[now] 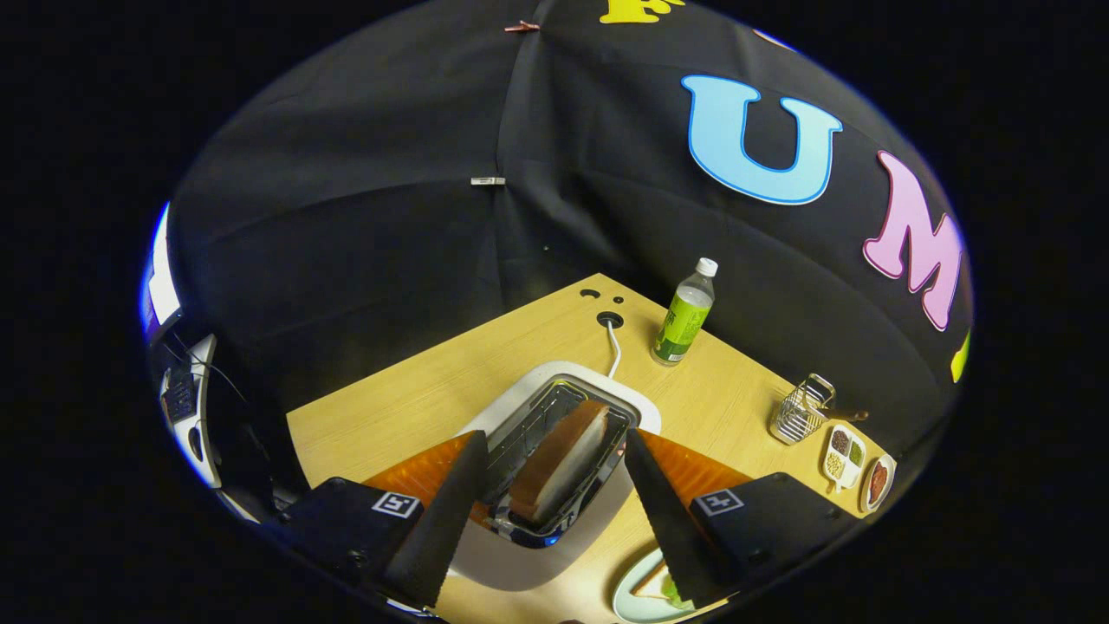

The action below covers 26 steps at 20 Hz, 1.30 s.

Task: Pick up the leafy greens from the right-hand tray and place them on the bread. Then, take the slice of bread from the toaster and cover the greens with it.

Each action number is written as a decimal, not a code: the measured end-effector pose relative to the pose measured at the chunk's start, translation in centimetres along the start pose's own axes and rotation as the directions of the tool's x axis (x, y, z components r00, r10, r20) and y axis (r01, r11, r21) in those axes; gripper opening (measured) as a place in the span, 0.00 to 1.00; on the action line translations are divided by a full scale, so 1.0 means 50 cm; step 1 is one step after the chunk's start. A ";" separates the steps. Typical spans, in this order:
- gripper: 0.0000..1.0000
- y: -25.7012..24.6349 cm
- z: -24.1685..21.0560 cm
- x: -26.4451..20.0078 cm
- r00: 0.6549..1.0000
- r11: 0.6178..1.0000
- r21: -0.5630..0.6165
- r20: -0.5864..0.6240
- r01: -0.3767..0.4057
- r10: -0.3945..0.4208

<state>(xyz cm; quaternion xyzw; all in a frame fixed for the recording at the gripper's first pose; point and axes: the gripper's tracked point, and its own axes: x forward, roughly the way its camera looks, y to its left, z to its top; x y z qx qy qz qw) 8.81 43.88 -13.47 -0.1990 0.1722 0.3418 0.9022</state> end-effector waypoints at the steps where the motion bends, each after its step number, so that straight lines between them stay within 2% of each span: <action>1: 0.99 -0.005 -0.003 0.009 1.000 1.000 -0.002 -0.004 0.018 -0.018; 5: 0.95 -0.009 -0.017 0.028 0.999 0.999 0.009 -0.033 0.038 -0.038; 6: 0.84 -0.008 -0.014 0.028 0.999 0.999 0.008 -0.030 0.038 -0.038; 9: 0.59 -0.011 -0.015 0.028 0.998 0.999 -0.007 -0.031 0.052 -0.053; 10: 0.45 -0.010 -0.019 0.028 0.998 0.998 -0.009 -0.035 0.054 -0.054; 12: 0.43 -0.011 -0.020 0.022 0.997 0.998 -0.012 -0.041 0.062 -0.062; 16: 0.21 -0.013 -0.021 0.011 0.997 0.998 0.034 -0.057 0.049 -0.047; 18: 0.18 -0.015 0.000 0.000 0.999 0.998 0.046 -0.030 0.043 -0.042; 26: 0.18 -0.037 0.058 -0.069 0.998 0.991 0.124 0.027 0.052 -0.055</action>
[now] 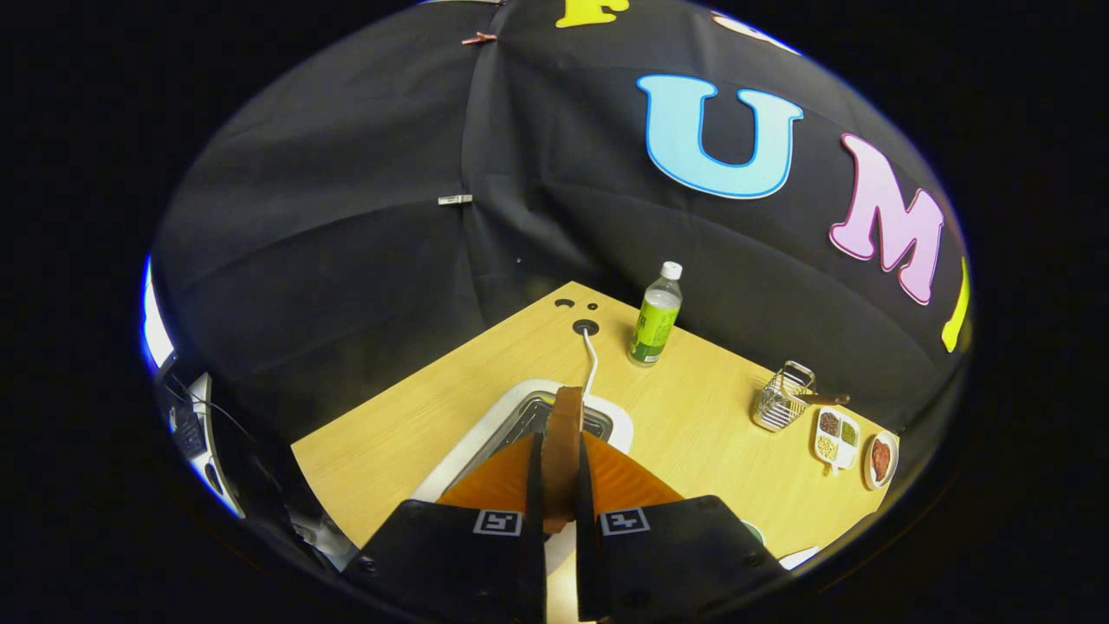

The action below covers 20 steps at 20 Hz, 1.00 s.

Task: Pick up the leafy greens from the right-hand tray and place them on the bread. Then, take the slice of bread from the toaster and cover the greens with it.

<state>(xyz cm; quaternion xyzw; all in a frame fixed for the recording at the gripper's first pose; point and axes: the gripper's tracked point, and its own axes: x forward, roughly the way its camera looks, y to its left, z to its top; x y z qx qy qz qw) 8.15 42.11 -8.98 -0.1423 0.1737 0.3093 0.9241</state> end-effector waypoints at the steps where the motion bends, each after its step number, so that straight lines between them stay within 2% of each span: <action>1: 0.18 -0.006 0.011 -0.006 1.000 1.000 0.016 0.008 0.002 -0.003; 5: 0.18 -0.043 0.053 -0.053 0.998 0.997 0.076 0.051 0.019 -0.023; 11: 0.18 -0.131 0.072 -0.124 0.993 0.993 0.088 0.087 0.073 -0.081; 16: 0.18 -0.223 0.014 -0.154 0.991 0.986 0.116 0.041 0.123 -0.128; 20: 0.18 -0.274 -0.068 -0.147 0.992 0.976 0.176 -0.027 0.126 -0.123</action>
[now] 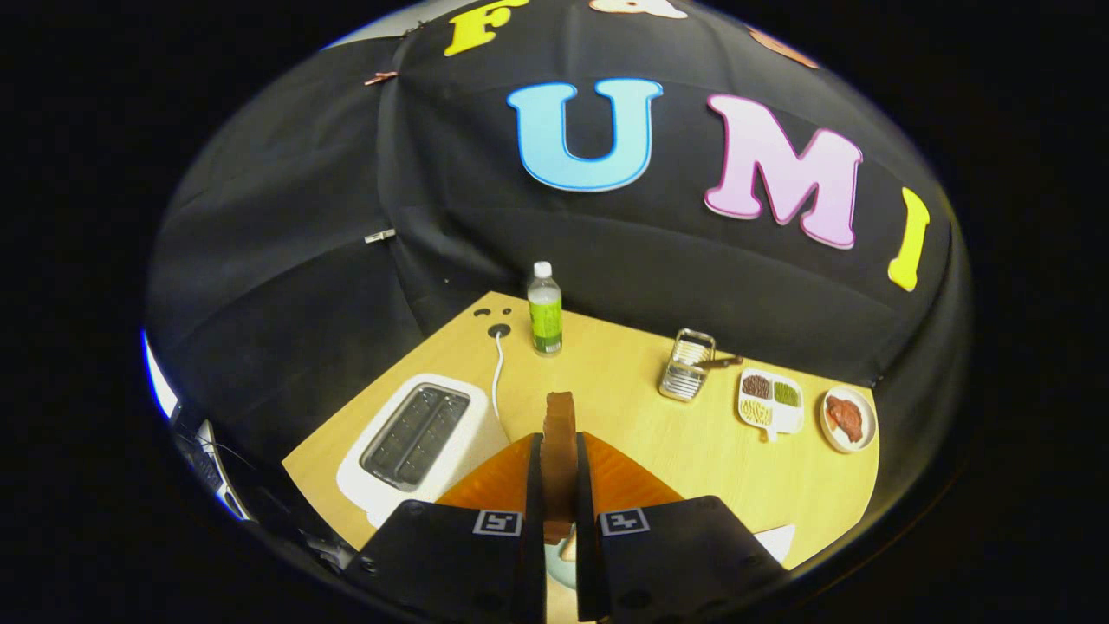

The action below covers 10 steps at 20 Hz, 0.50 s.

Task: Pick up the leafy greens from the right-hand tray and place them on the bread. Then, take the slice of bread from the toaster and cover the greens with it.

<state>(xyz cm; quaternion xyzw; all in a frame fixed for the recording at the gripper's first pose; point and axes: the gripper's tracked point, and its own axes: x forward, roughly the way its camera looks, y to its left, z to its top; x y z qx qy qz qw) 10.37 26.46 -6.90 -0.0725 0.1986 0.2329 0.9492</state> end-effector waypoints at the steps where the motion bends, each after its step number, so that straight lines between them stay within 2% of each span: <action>1: 0.18 -0.012 -0.022 0.006 1.000 1.000 0.021 -0.020 -0.005 0.005; 10: 0.18 -0.059 -0.176 0.068 0.986 0.987 0.144 -0.133 -0.078 0.097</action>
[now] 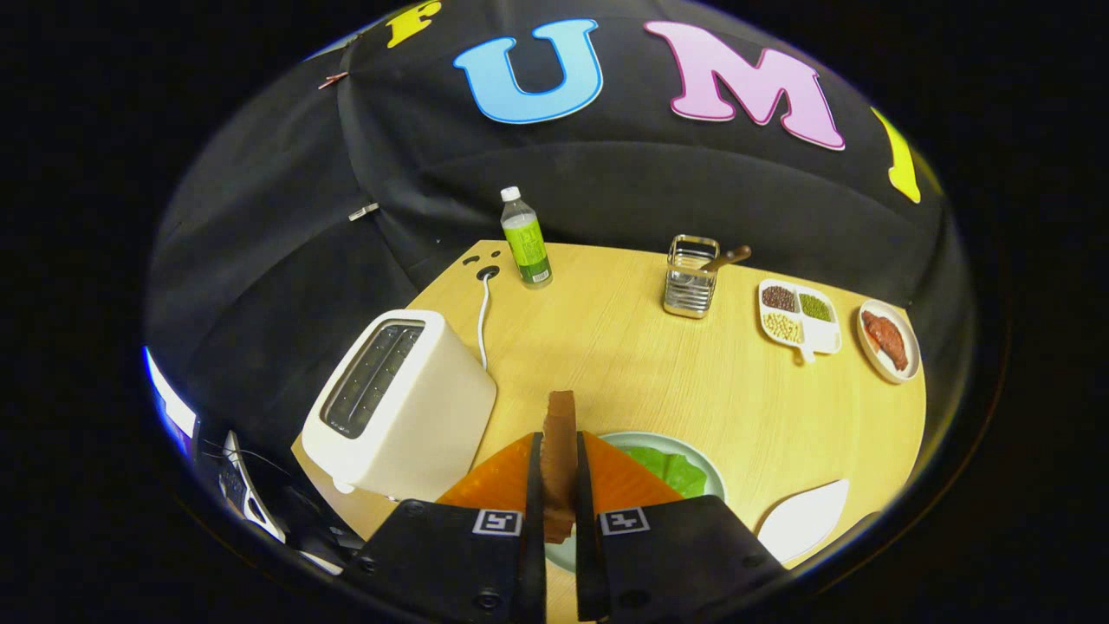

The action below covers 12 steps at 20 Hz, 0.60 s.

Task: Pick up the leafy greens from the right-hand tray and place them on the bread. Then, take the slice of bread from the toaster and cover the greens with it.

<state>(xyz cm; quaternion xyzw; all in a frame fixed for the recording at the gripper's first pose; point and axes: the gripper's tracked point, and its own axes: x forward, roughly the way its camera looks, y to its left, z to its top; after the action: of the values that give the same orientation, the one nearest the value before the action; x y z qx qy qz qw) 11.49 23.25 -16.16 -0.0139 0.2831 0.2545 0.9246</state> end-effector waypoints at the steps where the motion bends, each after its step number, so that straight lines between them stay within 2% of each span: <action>1: 0.18 -0.007 -0.014 0.006 1.000 1.000 0.005 -0.009 -0.009 0.009; 8: 0.18 -0.074 -0.079 0.028 0.999 0.997 0.072 -0.039 -0.015 0.017; 12: 0.18 -0.131 -0.098 0.030 1.000 0.998 0.054 -0.023 0.013 -0.012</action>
<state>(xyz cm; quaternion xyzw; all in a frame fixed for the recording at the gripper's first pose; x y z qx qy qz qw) 13.14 17.41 -21.86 0.0064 0.3002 0.2409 0.9230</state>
